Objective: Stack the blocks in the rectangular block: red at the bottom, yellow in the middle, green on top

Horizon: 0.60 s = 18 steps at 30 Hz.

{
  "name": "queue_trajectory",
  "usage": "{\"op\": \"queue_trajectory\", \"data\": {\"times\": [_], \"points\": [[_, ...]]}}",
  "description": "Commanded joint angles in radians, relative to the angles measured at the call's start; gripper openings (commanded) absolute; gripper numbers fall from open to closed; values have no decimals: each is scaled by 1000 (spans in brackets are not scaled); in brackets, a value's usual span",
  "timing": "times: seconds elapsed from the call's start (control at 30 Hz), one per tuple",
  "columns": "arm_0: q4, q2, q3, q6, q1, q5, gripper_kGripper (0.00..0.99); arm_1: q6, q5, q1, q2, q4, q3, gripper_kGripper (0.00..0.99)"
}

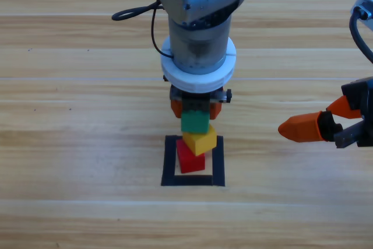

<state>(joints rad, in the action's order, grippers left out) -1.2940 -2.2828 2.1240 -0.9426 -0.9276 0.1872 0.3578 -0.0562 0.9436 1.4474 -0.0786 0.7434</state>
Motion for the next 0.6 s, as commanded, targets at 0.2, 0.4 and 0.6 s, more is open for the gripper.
{"op": "queue_trajectory", "data": {"times": [0.2, 0.4, 0.6], "points": [[1, -38, -32, -4, -19, 12, 179, -5, 16, -25, -21, 22, -33, 990], [4, -33, -33, -8, -19, 12, 422, -5, 18, -25, -22, 22, -33, 990], [1, -9, -16, -10, -28, 14, 990, -6, 16, -25, -22, 22, -33, 990]]}}
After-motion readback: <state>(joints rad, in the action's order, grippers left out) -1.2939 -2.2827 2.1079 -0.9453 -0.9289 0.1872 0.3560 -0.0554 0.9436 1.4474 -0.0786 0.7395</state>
